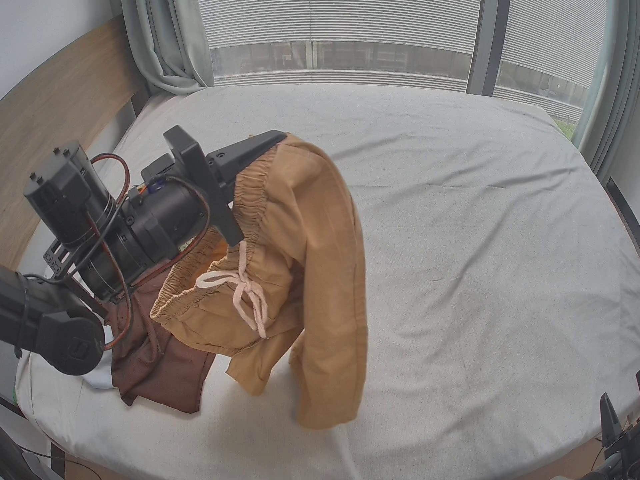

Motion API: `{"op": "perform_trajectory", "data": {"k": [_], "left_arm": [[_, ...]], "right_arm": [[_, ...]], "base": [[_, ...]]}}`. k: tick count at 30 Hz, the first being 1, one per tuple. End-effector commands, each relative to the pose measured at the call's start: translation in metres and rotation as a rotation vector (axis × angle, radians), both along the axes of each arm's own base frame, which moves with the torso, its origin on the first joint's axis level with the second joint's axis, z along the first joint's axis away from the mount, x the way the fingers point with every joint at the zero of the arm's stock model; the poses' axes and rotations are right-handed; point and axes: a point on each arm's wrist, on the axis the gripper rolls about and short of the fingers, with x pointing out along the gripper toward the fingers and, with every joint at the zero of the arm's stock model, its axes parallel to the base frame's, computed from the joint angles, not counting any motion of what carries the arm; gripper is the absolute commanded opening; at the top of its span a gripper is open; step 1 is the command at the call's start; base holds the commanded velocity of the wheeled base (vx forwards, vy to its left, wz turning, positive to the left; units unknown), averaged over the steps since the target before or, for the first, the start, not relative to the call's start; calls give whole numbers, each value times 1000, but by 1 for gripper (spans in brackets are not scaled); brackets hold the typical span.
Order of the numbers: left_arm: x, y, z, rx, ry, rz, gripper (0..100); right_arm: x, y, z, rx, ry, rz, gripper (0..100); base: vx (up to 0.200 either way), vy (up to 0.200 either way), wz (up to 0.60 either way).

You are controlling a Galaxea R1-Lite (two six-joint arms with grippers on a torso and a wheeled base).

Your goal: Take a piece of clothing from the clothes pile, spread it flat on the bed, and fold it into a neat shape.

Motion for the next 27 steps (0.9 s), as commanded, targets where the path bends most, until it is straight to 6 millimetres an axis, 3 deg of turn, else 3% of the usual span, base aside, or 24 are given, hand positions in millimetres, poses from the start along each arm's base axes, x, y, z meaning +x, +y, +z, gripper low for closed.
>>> {"op": "perform_trajectory", "data": {"k": [1, 12, 27], "left_arm": [[-5, -15, 5, -9, -13, -51, 0], [-10, -46, 2, -16, -17, -141, 0], [-8, -106, -7, -20, -20, -265, 0]], "right_arm": [[0, 0, -5, 0, 1, 0, 100], [0, 0, -5, -1, 1, 0, 100], [0, 0, -5, -1, 1, 0, 100]], "base": [[0, 0, 0], [0, 0, 0], [0, 0, 0]]}}
